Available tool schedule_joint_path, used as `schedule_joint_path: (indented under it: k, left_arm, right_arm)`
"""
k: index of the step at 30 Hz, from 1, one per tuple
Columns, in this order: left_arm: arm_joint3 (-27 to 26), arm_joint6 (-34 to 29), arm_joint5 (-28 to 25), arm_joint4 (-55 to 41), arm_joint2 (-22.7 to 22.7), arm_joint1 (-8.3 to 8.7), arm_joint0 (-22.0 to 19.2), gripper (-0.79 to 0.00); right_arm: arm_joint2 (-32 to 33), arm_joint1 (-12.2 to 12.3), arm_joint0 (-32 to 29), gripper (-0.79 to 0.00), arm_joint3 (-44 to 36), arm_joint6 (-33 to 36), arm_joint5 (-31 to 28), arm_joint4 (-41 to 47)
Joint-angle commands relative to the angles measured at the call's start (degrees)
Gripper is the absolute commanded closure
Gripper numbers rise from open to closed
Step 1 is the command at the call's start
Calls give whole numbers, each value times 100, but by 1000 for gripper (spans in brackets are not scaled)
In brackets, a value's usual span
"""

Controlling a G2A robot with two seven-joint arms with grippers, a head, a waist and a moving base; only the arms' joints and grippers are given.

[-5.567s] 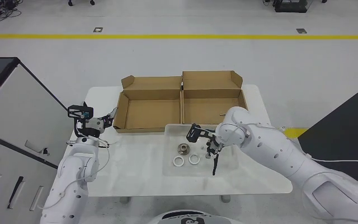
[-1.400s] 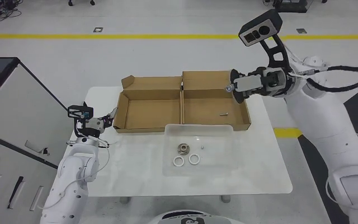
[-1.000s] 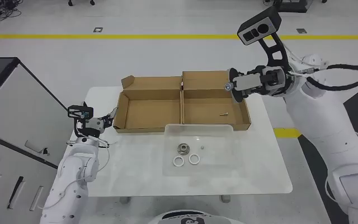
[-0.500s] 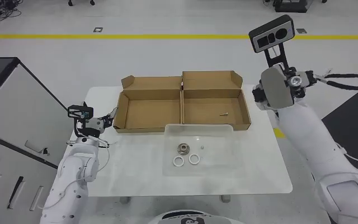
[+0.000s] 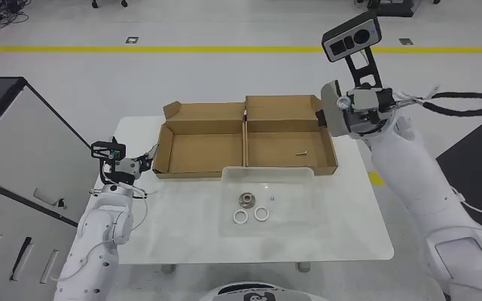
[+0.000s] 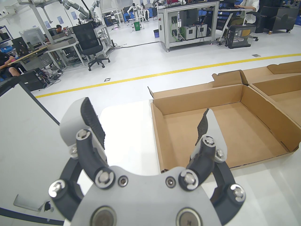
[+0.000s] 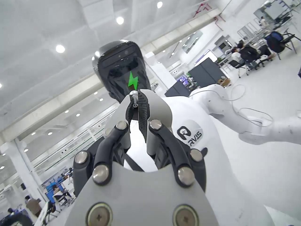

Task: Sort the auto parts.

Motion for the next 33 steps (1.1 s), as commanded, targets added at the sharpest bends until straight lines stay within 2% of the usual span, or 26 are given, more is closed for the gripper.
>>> schedule_joint_path:
  k: [1,4,13,18,23,30,33]
  left_arm:
    - [0,0,0,0,0,0,0,-785]
    - [0,0,0,0,0,0,0,-785]
    - [0,0,0,0,0,0,0,-785]
    - [0,0,0,0,0,0,0,-785]
    - [0,0,0,0,0,0,0,-785]
    - [0,0,0,0,0,0,0,-785]
    - [0,0,0,0,0,0,0,-785]
  right_arm:
    - [55,-1,-33,0,-29,-95,41,-226]
    - [120,-24,-135,0,-105,-170,84,-232]
    - [256,-190,-484,0,-251,69,151,1059]
    - [379,-256,-587,0,-254,115,182,1175]
    - [544,-275,-622,0,-209,-57,243,639]
    - [804,-223,-624,0,-268,-374,563,-864]
    - [861,-227,-677,0,-342,-410,627,-1016]
